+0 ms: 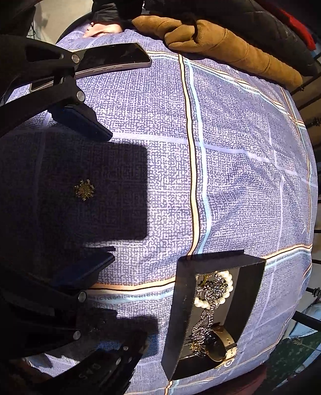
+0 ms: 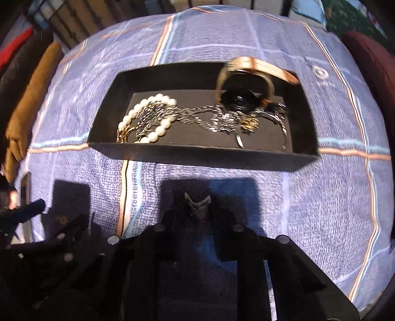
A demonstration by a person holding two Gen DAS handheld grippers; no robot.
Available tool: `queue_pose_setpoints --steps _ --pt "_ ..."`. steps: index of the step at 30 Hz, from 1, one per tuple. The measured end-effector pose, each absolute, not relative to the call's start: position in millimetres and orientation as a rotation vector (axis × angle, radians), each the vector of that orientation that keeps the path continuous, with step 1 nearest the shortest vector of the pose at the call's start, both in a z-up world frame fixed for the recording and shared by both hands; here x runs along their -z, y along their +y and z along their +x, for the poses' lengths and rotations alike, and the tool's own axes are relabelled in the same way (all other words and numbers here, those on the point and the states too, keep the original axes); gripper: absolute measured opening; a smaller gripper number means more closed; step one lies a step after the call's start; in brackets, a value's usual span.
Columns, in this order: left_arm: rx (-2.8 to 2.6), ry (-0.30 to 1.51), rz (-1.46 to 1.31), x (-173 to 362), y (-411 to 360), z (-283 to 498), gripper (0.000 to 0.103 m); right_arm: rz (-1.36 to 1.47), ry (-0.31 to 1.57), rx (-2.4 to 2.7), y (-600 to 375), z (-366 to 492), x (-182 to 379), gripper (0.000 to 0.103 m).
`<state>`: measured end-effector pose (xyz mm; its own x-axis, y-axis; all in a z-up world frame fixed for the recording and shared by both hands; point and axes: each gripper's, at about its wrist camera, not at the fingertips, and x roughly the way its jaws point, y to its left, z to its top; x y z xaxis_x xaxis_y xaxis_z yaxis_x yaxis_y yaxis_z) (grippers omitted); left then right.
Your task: Organize jewelry
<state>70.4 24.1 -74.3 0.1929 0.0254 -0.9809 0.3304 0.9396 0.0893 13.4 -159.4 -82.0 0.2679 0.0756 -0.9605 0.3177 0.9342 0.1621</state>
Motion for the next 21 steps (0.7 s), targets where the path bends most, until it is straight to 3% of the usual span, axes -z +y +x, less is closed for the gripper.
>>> queue_pose_setpoints --steps 11,21 --pt "0.266 1.290 0.326 42 -30 86 0.088 0.443 1.166 0.218 -206 2 11 0.019" --pt "0.255 1.223 0.336 11 -63 87 0.088 0.434 1.128 0.255 -223 20 -12 0.020"
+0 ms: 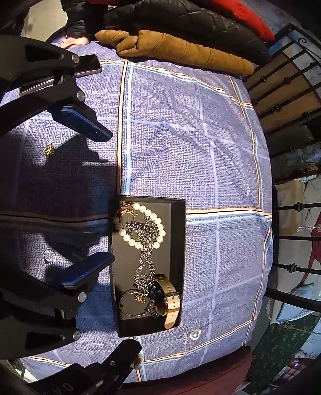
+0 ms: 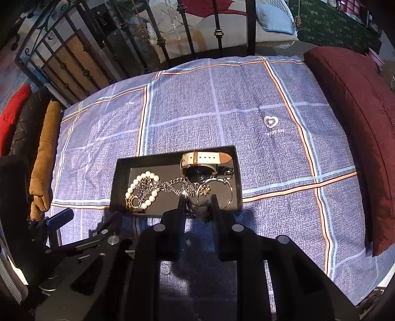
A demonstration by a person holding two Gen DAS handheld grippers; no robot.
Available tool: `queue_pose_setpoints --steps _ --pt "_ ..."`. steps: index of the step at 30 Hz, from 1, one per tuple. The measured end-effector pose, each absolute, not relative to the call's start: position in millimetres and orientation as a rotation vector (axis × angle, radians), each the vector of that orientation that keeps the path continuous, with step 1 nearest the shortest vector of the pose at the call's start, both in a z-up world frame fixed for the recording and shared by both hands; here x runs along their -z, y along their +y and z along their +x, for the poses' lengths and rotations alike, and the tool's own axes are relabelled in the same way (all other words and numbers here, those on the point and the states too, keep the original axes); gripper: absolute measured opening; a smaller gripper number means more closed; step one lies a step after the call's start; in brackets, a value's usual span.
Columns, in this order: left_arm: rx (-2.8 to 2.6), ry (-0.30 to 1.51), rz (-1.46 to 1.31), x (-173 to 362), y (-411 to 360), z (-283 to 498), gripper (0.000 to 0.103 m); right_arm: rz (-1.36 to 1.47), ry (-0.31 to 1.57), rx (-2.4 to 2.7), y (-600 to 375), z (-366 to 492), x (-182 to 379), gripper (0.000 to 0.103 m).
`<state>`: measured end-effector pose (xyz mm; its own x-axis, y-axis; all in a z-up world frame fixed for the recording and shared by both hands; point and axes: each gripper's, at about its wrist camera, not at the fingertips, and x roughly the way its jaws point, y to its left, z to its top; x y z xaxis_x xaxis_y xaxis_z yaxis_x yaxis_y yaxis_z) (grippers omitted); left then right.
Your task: Organize jewelry
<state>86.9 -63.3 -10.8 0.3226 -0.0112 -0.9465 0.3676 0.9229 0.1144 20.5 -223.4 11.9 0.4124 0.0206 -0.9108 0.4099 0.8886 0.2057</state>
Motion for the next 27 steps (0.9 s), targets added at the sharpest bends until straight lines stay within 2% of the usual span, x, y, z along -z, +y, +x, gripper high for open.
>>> queue_pose_setpoints --steps 27 --pt "0.262 1.204 0.273 -11 -67 102 0.088 0.393 1.121 0.262 -225 39 -13 0.020"
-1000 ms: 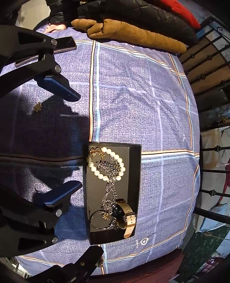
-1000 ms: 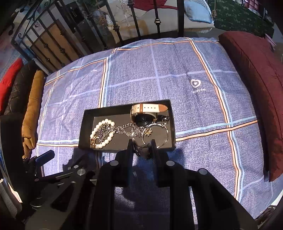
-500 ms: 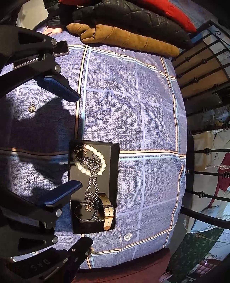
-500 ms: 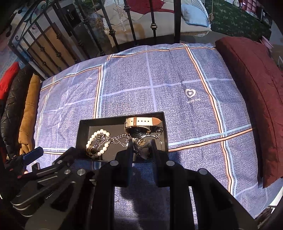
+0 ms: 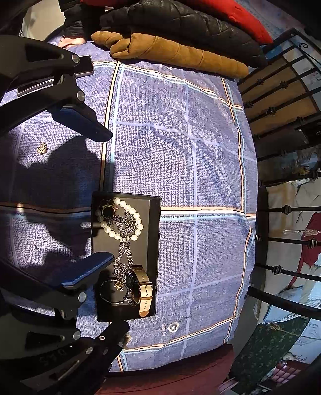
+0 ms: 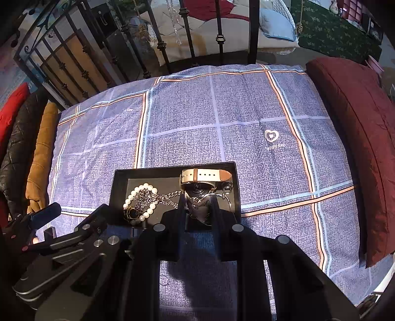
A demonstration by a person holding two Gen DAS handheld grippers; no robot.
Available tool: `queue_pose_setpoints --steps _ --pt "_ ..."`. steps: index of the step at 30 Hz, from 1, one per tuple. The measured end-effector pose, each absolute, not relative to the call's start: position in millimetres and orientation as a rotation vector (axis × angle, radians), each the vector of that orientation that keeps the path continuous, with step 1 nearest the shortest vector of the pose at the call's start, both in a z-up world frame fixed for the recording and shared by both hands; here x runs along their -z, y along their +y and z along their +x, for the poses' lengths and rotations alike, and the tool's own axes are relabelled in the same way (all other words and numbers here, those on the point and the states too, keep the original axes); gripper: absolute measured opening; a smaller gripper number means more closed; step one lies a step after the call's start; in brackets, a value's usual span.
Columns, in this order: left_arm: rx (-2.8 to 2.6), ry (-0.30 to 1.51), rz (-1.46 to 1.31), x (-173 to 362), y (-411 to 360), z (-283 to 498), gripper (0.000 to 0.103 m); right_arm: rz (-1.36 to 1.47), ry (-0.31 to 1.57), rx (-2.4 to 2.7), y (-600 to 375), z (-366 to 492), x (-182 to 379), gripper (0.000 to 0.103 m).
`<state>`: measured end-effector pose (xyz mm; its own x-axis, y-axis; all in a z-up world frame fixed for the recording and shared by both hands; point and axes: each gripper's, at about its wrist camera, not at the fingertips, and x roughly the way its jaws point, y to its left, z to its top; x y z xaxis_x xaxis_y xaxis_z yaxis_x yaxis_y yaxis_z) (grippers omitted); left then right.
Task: Organize jewelry
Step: 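Lower the white pendant into the box and open the right tool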
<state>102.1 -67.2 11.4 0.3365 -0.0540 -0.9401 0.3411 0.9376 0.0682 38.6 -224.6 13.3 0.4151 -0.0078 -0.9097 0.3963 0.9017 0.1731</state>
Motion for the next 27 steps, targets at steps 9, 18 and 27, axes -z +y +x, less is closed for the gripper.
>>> queue_pose_setpoints --steps 9,18,27 --pt "0.254 1.203 0.268 -12 -68 108 0.088 0.370 1.130 0.254 -225 48 -10 0.021" --pt "0.235 1.216 0.238 -10 -62 114 0.088 0.344 1.135 0.283 -235 51 -9 0.056" --pt "0.236 1.215 0.252 -8 -65 110 0.088 0.356 1.125 0.285 -239 46 -10 0.058"
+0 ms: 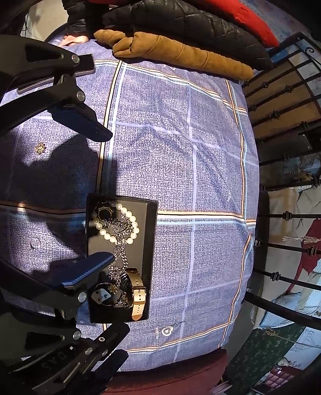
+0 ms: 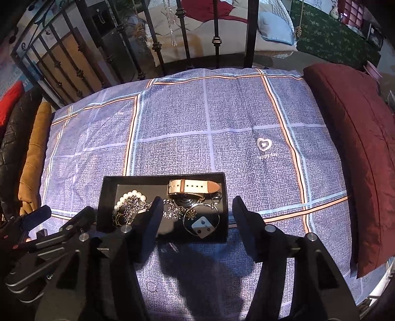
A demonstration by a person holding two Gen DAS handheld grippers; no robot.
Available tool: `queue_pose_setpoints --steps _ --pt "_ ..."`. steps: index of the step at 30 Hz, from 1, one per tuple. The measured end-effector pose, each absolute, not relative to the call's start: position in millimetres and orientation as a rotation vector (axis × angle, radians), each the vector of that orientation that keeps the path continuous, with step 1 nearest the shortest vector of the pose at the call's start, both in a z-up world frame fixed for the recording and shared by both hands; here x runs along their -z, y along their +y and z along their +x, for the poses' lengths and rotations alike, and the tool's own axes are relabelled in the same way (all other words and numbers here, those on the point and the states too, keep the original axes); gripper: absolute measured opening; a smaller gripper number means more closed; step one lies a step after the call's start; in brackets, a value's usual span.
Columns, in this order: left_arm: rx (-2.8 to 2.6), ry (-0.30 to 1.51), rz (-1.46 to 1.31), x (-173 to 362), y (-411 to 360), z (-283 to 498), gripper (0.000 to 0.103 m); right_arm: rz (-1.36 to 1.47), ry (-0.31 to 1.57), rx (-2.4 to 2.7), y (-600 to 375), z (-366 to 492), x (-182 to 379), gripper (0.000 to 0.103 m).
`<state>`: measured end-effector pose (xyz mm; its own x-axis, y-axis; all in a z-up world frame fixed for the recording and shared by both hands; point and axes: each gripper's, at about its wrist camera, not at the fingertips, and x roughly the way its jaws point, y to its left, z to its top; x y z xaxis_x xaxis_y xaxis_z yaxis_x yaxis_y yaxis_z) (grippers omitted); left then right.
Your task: Organize jewelry
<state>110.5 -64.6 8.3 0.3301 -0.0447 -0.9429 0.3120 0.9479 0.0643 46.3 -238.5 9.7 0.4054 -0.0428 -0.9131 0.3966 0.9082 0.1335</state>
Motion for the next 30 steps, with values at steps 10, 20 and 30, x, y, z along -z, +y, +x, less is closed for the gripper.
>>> queue_pose_setpoints --steps 10,20,30 --pt "0.152 1.251 0.337 19 -28 85 0.088 0.327 1.255 0.176 -187 0 30 0.058" --pt "0.095 1.290 0.306 31 8 82 0.088 0.281 1.351 0.125 -145 -12 78 0.058" --pt "0.142 1.322 0.347 53 -5 72 0.088 0.252 1.387 0.162 -138 -10 89 0.058"
